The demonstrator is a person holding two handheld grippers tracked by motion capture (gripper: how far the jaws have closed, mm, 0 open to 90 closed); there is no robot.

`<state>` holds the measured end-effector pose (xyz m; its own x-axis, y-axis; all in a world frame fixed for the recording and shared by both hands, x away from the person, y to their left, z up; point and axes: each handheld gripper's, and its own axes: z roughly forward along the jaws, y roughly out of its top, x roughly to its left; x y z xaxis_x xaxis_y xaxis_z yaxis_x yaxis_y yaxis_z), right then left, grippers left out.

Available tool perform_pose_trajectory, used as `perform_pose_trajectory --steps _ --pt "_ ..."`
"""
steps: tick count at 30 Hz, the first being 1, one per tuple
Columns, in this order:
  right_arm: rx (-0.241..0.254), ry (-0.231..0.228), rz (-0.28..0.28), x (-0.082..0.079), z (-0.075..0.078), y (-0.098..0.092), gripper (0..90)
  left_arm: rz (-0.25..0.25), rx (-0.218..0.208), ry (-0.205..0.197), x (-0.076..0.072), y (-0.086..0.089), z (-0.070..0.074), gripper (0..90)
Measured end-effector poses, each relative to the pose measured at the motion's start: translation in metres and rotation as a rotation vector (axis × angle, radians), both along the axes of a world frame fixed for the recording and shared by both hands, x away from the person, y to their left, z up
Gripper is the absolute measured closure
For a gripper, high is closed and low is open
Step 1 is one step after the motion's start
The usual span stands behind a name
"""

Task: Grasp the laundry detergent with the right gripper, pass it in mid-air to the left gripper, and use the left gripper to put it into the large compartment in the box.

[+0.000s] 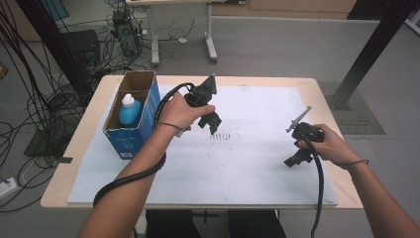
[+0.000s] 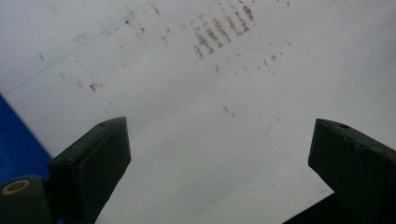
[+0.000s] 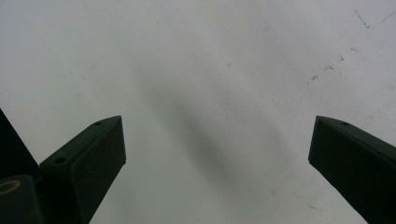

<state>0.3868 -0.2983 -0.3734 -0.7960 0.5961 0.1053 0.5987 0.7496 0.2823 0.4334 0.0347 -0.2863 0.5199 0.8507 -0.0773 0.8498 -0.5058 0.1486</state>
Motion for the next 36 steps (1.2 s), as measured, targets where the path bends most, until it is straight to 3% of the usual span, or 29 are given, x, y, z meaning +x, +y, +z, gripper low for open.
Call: perform_pose_trajectory --steps 9,19,36 --pt "0.006 0.002 0.0 -0.001 -0.002 -0.002 3.8 0.042 -0.012 -0.013 0.013 0.005 -0.012 6.1" --pt "0.006 -0.001 -0.006 -0.001 -0.002 -0.005 3.7 0.043 -0.011 -0.021 0.013 0.007 -0.005 6.1" --pt "0.003 0.0 -0.007 -0.002 -0.002 -0.004 3.7 0.051 -0.032 -0.021 0.011 0.007 -0.006 6.2"
